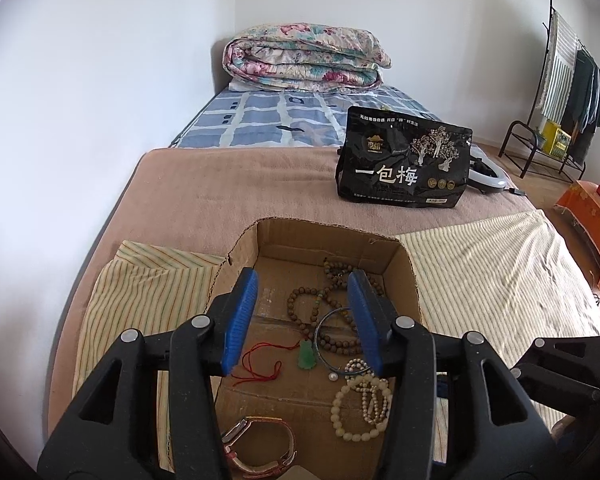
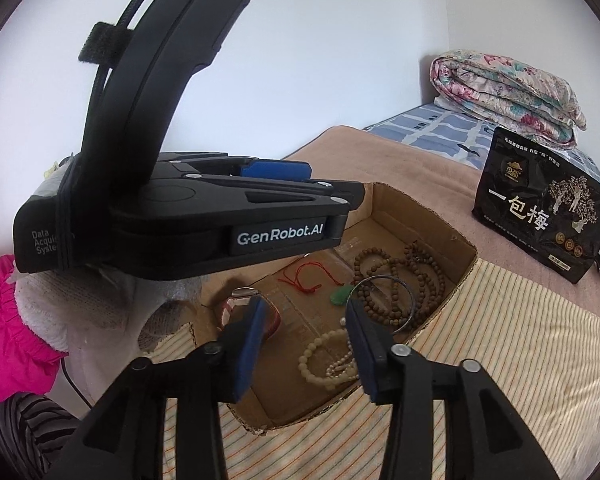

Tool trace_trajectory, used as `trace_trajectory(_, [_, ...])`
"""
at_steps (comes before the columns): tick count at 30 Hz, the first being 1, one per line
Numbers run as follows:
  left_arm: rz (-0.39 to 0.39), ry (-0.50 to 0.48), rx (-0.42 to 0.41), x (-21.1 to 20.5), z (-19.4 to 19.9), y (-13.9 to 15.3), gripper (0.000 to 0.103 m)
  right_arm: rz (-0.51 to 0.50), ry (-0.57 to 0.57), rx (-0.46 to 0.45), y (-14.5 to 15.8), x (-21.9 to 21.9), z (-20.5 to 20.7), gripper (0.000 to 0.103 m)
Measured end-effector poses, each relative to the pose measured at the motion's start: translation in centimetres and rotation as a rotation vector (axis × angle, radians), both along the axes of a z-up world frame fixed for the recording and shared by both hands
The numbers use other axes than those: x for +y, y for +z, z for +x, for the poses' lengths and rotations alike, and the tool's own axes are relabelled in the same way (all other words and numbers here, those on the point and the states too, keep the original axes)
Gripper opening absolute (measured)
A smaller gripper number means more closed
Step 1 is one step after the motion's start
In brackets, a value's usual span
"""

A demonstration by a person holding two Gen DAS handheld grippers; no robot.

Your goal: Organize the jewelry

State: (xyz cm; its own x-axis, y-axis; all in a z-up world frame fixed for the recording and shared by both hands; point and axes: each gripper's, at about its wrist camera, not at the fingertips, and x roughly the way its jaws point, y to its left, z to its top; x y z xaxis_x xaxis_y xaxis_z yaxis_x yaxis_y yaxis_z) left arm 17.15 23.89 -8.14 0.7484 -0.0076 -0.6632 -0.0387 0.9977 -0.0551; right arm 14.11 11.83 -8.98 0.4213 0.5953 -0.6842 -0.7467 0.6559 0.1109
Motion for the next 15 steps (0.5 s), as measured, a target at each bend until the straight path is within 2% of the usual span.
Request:
trace_trajectory(2, [-0.001, 0.001, 0.002, 0.0, 0.0, 0.0, 0.048, 0.005, -0.014, -0.010, 0.1, -0.2, -0.1, 0.063])
trace_trajectory(4, [-0.001, 0.003, 0.004, -0.1, -0.1, 0.1, 0.048, 0.010, -0.019, -0.011, 0.2, -0.4, -0.1, 0.066])
trace_trajectory(9, [-0.001, 0.004, 0.000, -0.1, -0.3, 0.3, 0.049, 0.004, -0.042, -0.036, 0.7, -0.7, -0.3, 0.081])
trace_trajectory(11, [0.000, 0.006, -0.006, -0.2, -0.5, 0.6, 0.054, 0.003, -0.048, -0.044, 0.9, -0.8, -0.4, 0.085])
trace_trajectory(15, [-0.001, 0.010, -0.019, -0.4, -1.1, 1.2, 0.057, -0.002, -0.057, -0.061, 1.3, -1.1, -0.6, 0.089])
